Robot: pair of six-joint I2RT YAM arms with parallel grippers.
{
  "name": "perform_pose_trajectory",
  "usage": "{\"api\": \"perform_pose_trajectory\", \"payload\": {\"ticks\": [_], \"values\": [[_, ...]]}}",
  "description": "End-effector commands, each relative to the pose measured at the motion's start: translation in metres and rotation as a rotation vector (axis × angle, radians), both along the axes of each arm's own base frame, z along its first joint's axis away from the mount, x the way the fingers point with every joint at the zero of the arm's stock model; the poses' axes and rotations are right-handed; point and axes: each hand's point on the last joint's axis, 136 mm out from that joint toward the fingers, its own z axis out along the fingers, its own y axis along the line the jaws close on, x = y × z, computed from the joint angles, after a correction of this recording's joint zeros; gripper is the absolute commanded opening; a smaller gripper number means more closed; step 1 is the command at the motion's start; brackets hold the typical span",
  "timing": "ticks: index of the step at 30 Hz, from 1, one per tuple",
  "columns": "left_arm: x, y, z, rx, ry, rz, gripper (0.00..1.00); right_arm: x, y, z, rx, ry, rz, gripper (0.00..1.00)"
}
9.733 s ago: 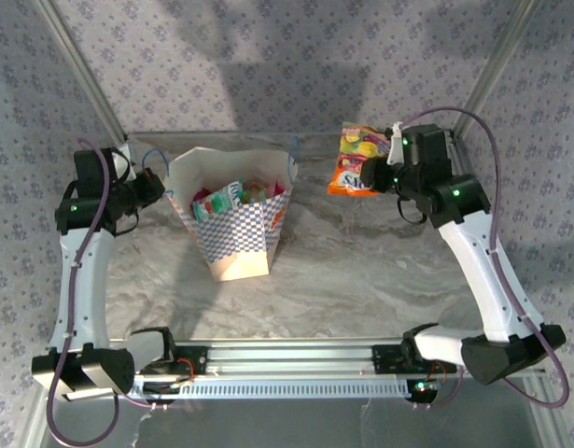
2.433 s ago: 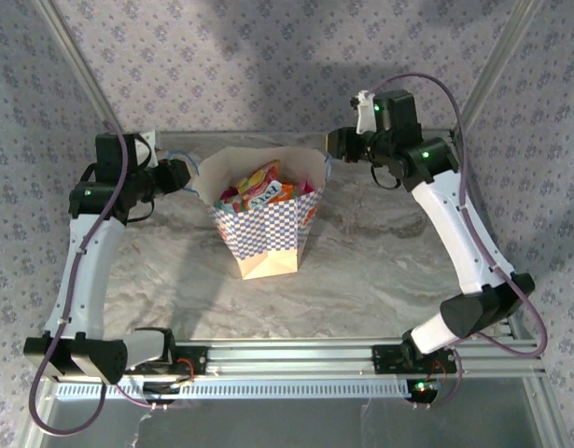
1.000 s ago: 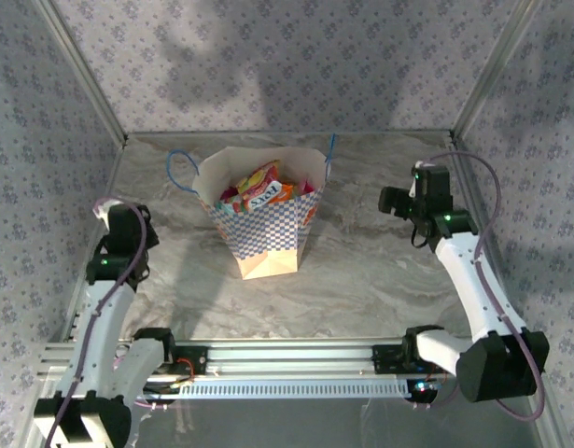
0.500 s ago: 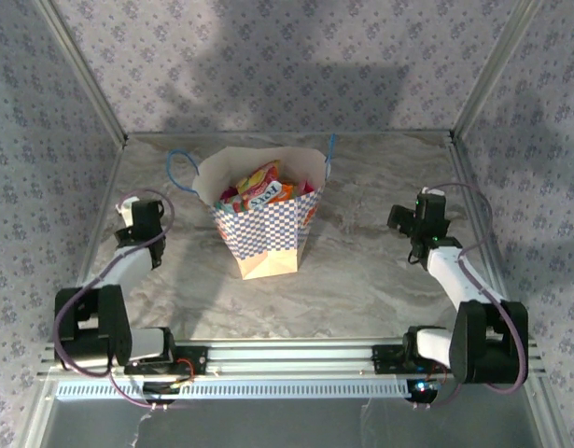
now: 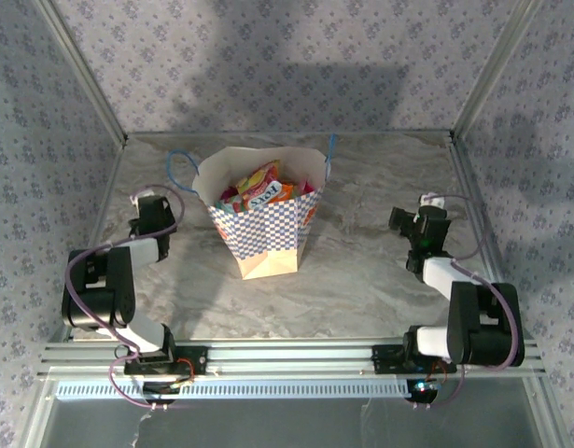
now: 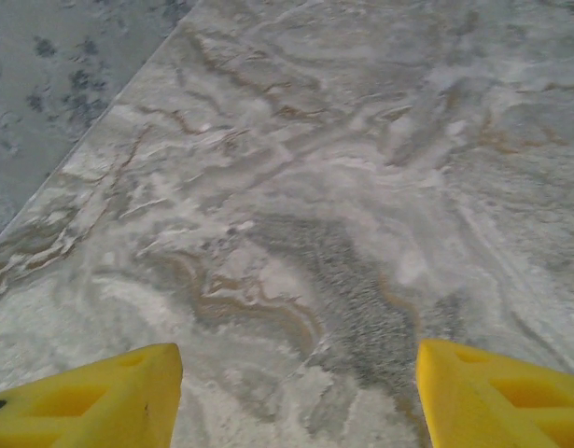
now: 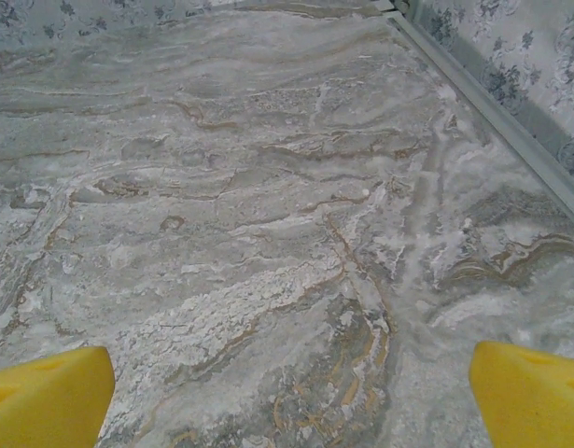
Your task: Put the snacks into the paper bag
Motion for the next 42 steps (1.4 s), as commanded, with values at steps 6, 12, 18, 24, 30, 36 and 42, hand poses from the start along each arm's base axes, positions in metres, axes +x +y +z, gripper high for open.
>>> {"api": "perform_pose_trajectory", "payload": {"ticks": [6,12,18,24,30,36,42], "values": [[0.011,-0.034,0.026,0.075,-0.171,-0.165,0.71,0.018,0.006,-0.002,-0.021,0.016,0.065,1.00],[0.006,-0.045,0.026,0.065,-0.227,-0.234,0.73,0.028,0.006,-0.007,-0.046,0.000,0.092,1.00],[0.001,-0.036,0.019,0.059,-0.249,-0.190,0.75,0.024,0.038,-0.013,-0.094,-0.048,0.250,1.00],[0.001,-0.035,0.019,0.050,-0.251,-0.191,0.79,0.022,0.037,-0.019,-0.082,-0.068,0.249,1.00],[0.001,-0.036,0.019,0.050,-0.252,-0.193,0.83,0.023,0.036,-0.019,-0.074,-0.059,0.252,1.00],[-0.001,-0.045,0.019,0.066,-0.263,-0.238,0.99,0.023,0.036,-0.019,-0.076,-0.057,0.251,1.00],[-0.001,-0.046,0.021,0.068,-0.272,-0.246,1.00,0.023,0.034,-0.019,-0.083,-0.057,0.237,1.00]]}}
